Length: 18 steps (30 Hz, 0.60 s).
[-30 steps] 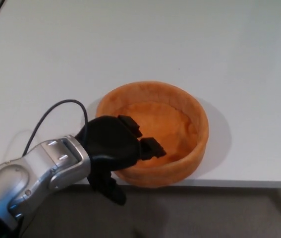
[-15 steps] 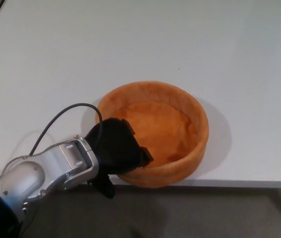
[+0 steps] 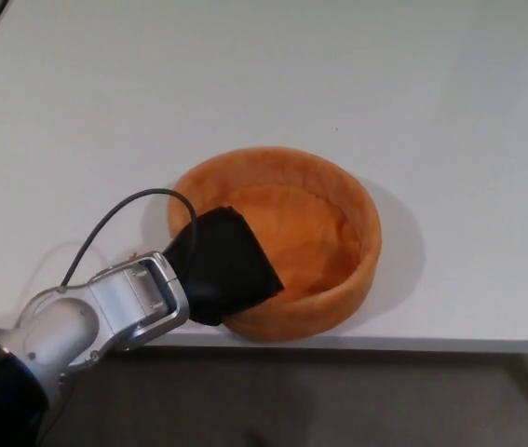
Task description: A soft plate is kept in the center of the table close to the robot and the robot uses its left hand to pick up the plate, turns it upside down and places it back on the table
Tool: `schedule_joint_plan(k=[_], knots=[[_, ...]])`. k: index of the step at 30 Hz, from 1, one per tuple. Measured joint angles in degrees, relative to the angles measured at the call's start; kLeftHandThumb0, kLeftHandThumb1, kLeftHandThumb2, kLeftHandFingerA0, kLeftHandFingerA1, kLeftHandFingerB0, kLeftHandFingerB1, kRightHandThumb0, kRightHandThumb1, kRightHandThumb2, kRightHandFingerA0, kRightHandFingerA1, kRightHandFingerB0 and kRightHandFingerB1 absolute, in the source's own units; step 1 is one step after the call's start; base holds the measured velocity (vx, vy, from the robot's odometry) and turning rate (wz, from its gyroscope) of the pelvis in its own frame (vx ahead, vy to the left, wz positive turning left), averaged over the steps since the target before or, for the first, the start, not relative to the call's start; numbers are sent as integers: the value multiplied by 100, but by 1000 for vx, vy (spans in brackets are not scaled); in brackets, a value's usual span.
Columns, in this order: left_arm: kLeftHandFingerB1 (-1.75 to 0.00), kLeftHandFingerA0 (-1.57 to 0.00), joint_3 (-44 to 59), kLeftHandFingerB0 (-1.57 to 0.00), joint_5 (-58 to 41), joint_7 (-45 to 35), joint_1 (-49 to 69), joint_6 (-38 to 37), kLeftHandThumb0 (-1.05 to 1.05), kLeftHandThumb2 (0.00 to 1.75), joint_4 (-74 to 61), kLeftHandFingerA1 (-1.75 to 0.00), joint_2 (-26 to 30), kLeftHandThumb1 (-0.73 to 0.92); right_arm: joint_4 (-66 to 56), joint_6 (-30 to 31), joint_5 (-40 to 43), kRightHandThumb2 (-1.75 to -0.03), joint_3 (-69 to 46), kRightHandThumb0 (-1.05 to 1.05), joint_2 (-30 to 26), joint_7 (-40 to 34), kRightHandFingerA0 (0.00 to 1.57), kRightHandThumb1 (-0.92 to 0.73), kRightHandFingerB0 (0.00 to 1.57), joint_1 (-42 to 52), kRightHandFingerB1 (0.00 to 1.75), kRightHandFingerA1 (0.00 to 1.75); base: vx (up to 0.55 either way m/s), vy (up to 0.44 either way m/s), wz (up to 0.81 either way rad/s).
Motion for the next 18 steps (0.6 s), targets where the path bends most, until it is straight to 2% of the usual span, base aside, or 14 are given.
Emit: schedule_joint_plan(k=[1,2,5,6,8,9,11,12,13,15,18], knots=[[-132,-95,35,-82,-27,2,0,-9,-15,62,7,-172,-22,60,-2,9,3,-69,0,-76,0,0,35,-92,21,-1,30,49,0,0,0],[-126,-94,87,-82,-77,-3,2,-21,-16,61,18,-171,-50,59,-12,27,7,-69,0,-75,0,-1,35,-92,21,4,30,48,0,0,0],[-122,-94,182,-83,-176,-9,19,-47,-16,60,22,-171,-122,57,-25,42,15,-70,-1,-75,0,0,35,-92,20,5,30,49,0,0,0],[-112,-93,201,-84,-196,-9,32,-60,-16,60,20,-170,-127,57,-24,42,20,-70,-2,-75,0,1,36,-92,21,5,30,48,0,0,0],[-110,-94,244,-85,-264,-27,62,-72,-15,60,18,-169,-141,57,-25,42,20,-70,-4,-75,0,0,36,-92,21,5,30,48,0,0,0],[-125,-92,275,-79,-323,-36,86,-83,-20,58,17,-173,-150,58,-24,42,21,-70,-6,-76,0,-1,35,-92,20,3,30,49,0,0,0],[-129,-91,348,-77,-427,-75,116,-95,-24,58,18,-172,-182,58,-42,55,22,-69,-6,-76,0,-3,36,-92,20,5,31,51,0,0,0],[-150,-89,443,-71,-531,-154,151,-93,-22,57,10,-175,-237,61,-107,80,27,-69,-6,-76,0,-7,36,-92,20,17,31,52,0,0,0],[-150,-89,494,-71,-599,-205,174,-93,-22,57,0,-175,-275,61,-140,91,29,-69,-6,-76,0,-8,36,-92,20,21,31,52,0,0,0],[-173,-84,636,-65,-781,-326,258,-85,-19,59,-30,-175,-406,61,-169,105,31,-70,-5,-76,0,-10,35,-92,19,20,29,48,0,0,0],[-175,-83,845,-70,-1040,-537,390,-7,-9,62,-147,-175,-667,56,-158,107,25,-70,-2,-75,1,-11,35,-92,19,-3,30,50,0,0,0]])
